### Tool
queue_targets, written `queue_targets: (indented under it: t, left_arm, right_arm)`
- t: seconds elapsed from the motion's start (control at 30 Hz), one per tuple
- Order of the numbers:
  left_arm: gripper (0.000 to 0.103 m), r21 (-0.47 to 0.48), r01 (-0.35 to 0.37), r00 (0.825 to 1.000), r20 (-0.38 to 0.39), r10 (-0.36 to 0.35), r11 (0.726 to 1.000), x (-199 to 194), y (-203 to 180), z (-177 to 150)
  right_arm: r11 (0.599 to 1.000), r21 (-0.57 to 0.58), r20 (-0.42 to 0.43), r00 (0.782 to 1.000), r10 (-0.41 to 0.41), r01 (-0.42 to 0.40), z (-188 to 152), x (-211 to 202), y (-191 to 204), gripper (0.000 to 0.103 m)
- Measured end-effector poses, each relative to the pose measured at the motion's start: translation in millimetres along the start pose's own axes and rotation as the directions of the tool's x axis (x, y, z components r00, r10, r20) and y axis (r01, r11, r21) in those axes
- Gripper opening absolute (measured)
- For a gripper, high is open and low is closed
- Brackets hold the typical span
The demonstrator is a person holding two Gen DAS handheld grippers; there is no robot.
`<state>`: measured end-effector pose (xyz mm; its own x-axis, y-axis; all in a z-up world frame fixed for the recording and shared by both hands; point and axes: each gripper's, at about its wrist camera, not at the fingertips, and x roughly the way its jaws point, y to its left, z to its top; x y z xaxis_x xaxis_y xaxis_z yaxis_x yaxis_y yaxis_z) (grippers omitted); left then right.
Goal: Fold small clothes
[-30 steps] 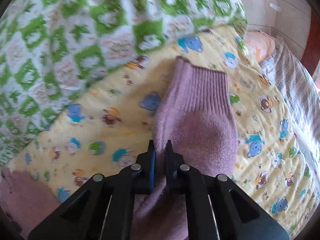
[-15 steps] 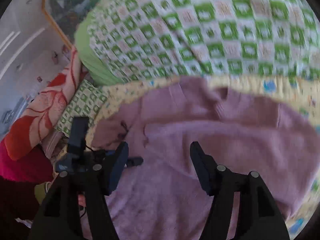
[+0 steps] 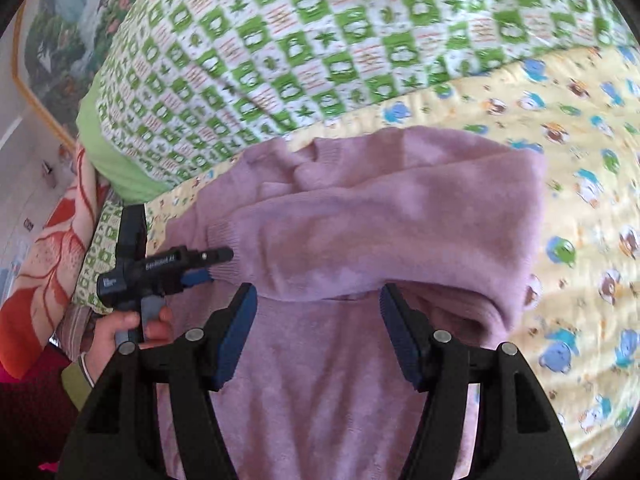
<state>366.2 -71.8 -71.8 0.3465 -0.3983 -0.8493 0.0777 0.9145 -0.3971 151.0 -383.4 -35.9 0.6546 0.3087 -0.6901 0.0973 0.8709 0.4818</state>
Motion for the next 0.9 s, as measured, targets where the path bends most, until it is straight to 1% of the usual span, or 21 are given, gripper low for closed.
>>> queue_targets:
  t: [0.03, 0.07, 0.17, 0.2, 0.27, 0.3, 0.33, 0.47, 0.53, 0.67, 0.73, 0.83, 0.9]
  left_arm:
    - [0.014, 0.014, 0.012, 1.000, -0.005, -0.012, 1.000, -1, -2, 1]
    - [0.011, 0.021, 0.035, 0.999, -0.002, -0.035, 0.999, -4, -3, 1]
    - [0.009, 0.069, 0.051, 0.996, 0.069, -0.056, 0.996, -34, -10, -3]
    - [0.009, 0.084, 0.053, 0.993, 0.102, -0.061, 0.995, -51, -13, -5]
    - [0.009, 0.081, 0.050, 0.985, 0.163, -0.063, 0.995, -81, -7, -7]
    - [0.009, 0.078, 0.046, 0.981, 0.184, -0.060, 0.996, -89, -5, -7]
    - [0.009, 0.068, 0.031, 0.979, 0.200, -0.044, 0.997, -98, 3, -8]
    - [0.009, 0.012, -0.021, 0.987, 0.162, 0.018, 1.000, -97, 39, -10]
    - [0.009, -0.010, -0.028, 0.989, 0.148, 0.030, 1.000, -96, 54, -17]
    - [0.009, -0.031, -0.081, 0.988, 0.129, 0.084, 0.996, -86, 65, -27]
    - [0.009, -0.059, -0.090, 0.988, 0.120, 0.097, 0.994, -81, 70, -30]
    - [0.009, -0.072, -0.117, 0.986, 0.111, 0.125, 0.991, -80, 79, -34]
    - [0.008, -0.085, -0.111, 0.987, 0.111, 0.121, 0.990, -81, 83, -35]
  right_arm:
    - [1.000, 0.016, 0.006, 1.000, -0.010, 0.010, 0, -1, -5, 0.065]
    - [0.999, 0.031, 0.014, 1.000, -0.018, 0.017, -1, -3, -9, 0.065]
    - [0.996, 0.078, 0.040, 0.998, -0.053, 0.049, 1, -8, -22, 0.065]
    - [0.994, 0.091, 0.046, 0.997, -0.063, 0.059, 2, -11, -25, 0.065]
    - [0.990, 0.115, 0.060, 0.994, -0.087, 0.079, 4, -17, -32, 0.065]
    - [0.989, 0.121, 0.067, 0.993, -0.096, 0.087, 5, -20, -34, 0.065]
    - [0.987, 0.127, 0.076, 0.991, -0.107, 0.097, 6, -23, -36, 0.065]
    - [0.980, 0.144, 0.086, 0.984, -0.154, 0.141, 11, -25, -46, 0.065]
    - [0.974, 0.154, 0.082, 0.981, -0.178, 0.164, 15, -19, -51, 0.065]
    - [0.973, 0.140, 0.064, 0.979, -0.192, 0.181, 28, 1, -58, 0.065]
    - [0.972, 0.133, 0.049, 0.978, -0.202, 0.194, 34, 13, -63, 0.065]
    - [0.970, 0.140, 0.028, 0.978, -0.207, 0.201, 43, 30, -72, 0.065]
    - [0.969, 0.142, 0.011, 0.979, -0.205, 0.202, 47, 42, -78, 0.065]
